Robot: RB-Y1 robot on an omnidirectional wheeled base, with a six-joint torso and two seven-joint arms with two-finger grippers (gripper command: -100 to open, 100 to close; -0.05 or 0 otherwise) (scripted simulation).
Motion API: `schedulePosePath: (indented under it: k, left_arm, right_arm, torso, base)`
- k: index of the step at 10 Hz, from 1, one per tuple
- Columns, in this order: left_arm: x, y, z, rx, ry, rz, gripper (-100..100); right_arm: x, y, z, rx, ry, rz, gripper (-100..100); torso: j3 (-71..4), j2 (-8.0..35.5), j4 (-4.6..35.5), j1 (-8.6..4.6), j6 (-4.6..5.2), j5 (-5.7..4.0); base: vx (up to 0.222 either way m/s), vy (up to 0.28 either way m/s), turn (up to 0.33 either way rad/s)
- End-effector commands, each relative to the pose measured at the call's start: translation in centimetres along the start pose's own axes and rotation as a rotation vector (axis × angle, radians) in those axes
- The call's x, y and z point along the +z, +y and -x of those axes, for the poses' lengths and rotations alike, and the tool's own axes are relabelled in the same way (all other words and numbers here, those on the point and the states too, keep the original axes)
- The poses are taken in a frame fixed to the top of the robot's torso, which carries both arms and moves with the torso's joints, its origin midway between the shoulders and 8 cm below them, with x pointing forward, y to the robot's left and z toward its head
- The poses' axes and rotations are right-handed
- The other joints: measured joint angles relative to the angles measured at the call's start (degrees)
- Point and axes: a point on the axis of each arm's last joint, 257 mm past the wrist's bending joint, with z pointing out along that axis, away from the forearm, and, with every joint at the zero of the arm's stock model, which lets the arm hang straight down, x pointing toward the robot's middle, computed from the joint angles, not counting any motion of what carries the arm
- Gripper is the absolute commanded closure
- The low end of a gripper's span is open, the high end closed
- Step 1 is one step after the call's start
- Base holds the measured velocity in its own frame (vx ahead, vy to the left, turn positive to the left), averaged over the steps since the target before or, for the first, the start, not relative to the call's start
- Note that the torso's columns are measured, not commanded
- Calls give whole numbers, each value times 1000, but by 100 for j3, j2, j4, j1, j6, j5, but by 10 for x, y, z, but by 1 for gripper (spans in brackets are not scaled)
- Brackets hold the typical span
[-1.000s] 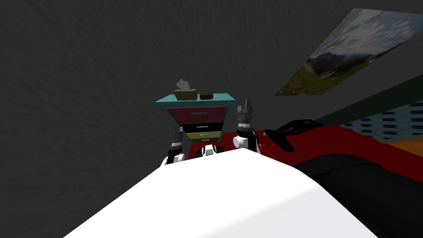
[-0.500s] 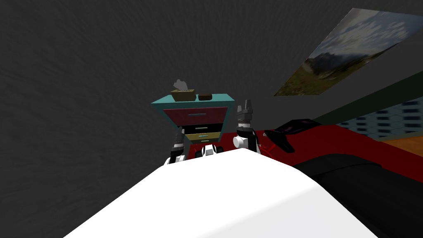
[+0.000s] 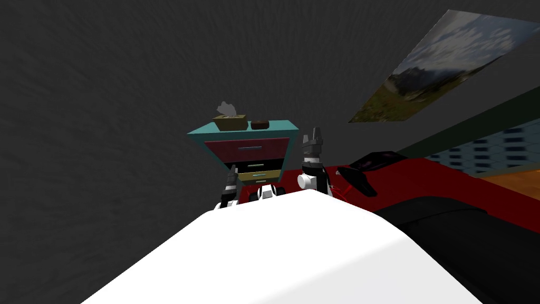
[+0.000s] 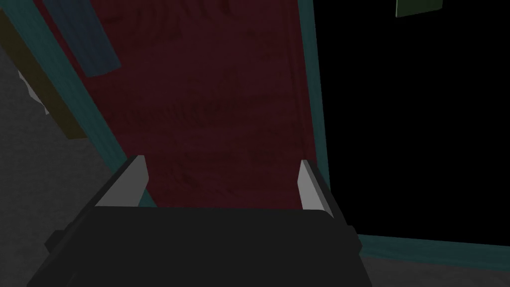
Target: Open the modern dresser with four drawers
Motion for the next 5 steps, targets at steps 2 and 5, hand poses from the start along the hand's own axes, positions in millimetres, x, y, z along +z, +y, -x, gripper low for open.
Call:
schedulePosePath:
  k: [2, 5]
  left_arm:
    - [-14, 32, -12, -5, 17, 57, -100]
    - [-25, 53, -19, -7, 29, 97, -100]
  right_arm:
    - [0, 0, 0, 0, 0, 0, 0]
    - [0, 0, 0, 0, 0, 0, 0]
  torso:
    - [-2, -3, -1, 3, 0, 1]
    - [0, 0, 0, -1, 0, 0]
  base:
    - [48, -8, -41]
    - [42, -13, -27]
